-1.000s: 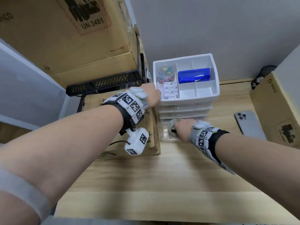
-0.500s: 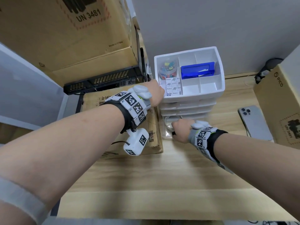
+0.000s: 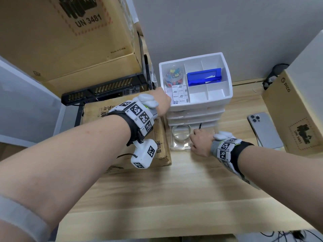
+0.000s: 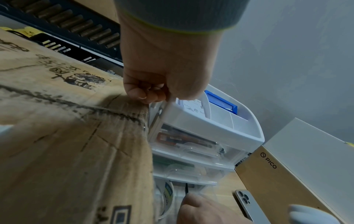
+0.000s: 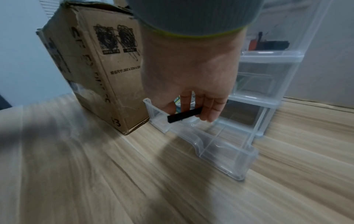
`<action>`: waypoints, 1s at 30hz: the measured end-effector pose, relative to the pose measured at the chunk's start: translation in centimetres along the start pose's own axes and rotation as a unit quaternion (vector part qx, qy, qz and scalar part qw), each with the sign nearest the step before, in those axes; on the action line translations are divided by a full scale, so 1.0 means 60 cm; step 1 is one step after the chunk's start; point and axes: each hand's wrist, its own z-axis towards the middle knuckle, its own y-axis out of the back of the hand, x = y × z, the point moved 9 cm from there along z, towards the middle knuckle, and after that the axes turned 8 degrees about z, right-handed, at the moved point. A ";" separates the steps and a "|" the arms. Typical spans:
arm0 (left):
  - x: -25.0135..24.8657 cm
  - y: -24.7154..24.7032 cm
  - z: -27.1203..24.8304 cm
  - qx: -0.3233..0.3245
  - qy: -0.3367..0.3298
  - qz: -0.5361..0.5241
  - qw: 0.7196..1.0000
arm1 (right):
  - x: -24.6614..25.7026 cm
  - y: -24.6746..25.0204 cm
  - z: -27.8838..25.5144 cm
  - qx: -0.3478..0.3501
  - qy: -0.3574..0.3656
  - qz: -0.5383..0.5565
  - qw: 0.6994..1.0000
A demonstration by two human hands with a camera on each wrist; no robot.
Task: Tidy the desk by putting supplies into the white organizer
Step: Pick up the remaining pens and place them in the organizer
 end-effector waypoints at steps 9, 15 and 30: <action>-0.021 -0.012 -0.008 0.036 -0.073 0.160 0.984 | -0.038 0.001 0.009 0.025 -0.060 0.017 0.998; -0.043 0.001 -0.024 0.044 -0.128 0.299 0.945 | 0.002 0.017 -0.020 -0.050 0.010 0.030 0.998; -0.048 -0.010 -0.023 0.052 -0.159 0.353 0.920 | 0.001 -0.069 -0.027 0.083 -0.018 0.047 0.995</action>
